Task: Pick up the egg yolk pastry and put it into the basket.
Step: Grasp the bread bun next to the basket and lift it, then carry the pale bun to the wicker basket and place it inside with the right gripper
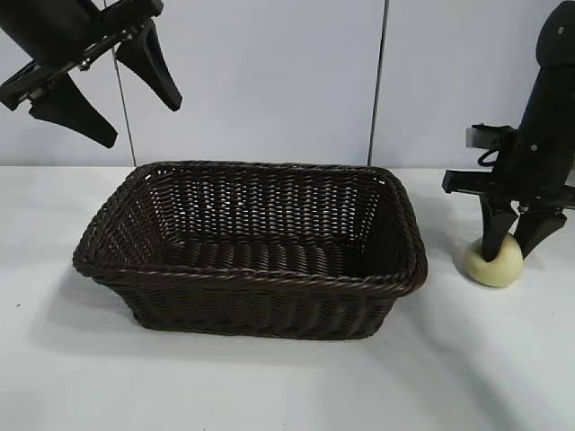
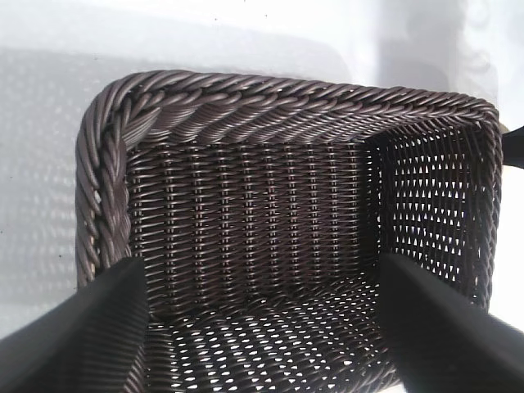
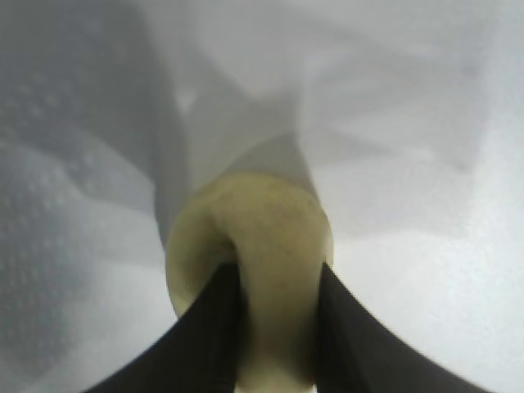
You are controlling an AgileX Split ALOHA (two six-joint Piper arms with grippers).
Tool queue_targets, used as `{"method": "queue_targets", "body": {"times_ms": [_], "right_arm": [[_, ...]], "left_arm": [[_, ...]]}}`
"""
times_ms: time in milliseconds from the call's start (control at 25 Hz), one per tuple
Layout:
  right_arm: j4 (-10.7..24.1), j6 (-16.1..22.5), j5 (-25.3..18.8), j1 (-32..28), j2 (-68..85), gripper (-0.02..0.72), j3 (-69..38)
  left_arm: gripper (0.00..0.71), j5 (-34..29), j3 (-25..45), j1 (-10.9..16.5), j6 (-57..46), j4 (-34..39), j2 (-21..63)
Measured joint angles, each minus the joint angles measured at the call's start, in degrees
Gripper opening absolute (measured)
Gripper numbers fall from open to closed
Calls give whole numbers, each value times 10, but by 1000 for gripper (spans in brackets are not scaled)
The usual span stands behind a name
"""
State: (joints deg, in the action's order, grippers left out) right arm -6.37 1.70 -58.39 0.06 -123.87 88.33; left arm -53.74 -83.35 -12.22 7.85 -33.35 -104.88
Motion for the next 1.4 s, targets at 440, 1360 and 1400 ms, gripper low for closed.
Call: {"method": "queue_targets", "body": {"times_ms": [440, 1360, 1400], "right_arm": [[-27, -17, -3, 0, 64, 155, 0], [-121, -71, -36, 84, 204, 149, 0], [-121, -71, -35, 98, 204, 149, 0]], "left_arm": [[561, 0, 0, 0, 0, 0, 0], [561, -1, 0, 0, 1, 0, 0], [561, -1, 0, 0, 1, 0, 0]]}}
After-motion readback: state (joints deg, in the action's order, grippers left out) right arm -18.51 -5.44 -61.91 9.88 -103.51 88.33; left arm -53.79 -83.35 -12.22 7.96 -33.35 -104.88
